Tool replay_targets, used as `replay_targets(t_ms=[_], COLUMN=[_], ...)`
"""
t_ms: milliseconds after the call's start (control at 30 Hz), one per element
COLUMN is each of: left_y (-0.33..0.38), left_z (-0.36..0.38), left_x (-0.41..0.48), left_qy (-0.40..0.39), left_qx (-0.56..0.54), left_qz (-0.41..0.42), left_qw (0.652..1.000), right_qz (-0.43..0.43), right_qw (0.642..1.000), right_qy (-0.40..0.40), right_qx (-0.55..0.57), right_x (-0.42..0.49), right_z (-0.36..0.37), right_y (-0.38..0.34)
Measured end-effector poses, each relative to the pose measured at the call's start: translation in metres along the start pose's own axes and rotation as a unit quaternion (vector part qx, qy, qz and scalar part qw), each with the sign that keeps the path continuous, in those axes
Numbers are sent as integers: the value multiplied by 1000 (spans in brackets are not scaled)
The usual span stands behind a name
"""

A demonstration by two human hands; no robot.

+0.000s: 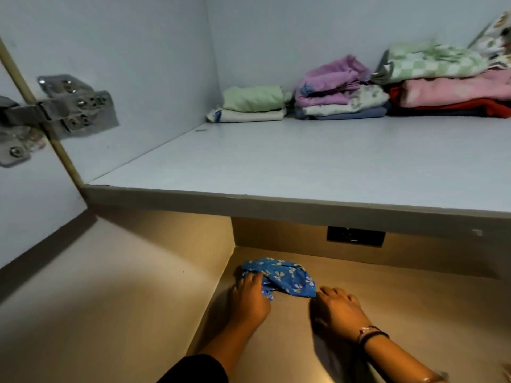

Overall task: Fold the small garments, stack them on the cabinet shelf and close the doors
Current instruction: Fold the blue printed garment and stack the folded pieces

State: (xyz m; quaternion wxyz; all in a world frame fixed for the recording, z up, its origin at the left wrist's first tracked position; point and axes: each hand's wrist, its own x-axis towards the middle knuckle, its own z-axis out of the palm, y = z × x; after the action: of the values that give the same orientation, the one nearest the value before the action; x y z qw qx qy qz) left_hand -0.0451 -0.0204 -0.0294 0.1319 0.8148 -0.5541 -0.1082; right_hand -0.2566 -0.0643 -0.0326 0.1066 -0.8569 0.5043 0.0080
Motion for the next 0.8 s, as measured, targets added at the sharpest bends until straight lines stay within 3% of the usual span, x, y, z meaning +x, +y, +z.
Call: replay_targets(t_ms=[267,400,467,533,567,667,800], left_y=[-24,-16,-13,-9,-5,6,21], left_z=[-10,-5,-4,-4,-5,-1,14], left_x=[19,30,30,26,22,4,-29], left_qy=[-36,-66,-65,-42,-22,40,208], left_qx=[56,80,100,127,130,71,-164], left_qz=[33,47,49,58,66,123,169], left_qw=[997,993,992,989,989,989,949], right_qz=[41,15,4,37,73,161,213], right_qw=[999,995,995,998,994,896,755], right_qy=[26,85,63,38,35,8,-8], right_qx=[-4,-58,-76,-27,70,414,620], right_x=[58,58,56,52,50,39,17], right_z=[20,28,26,23,18,-4,-52], right_y=[-37,-38,-38,-38,-39,-44,-43])
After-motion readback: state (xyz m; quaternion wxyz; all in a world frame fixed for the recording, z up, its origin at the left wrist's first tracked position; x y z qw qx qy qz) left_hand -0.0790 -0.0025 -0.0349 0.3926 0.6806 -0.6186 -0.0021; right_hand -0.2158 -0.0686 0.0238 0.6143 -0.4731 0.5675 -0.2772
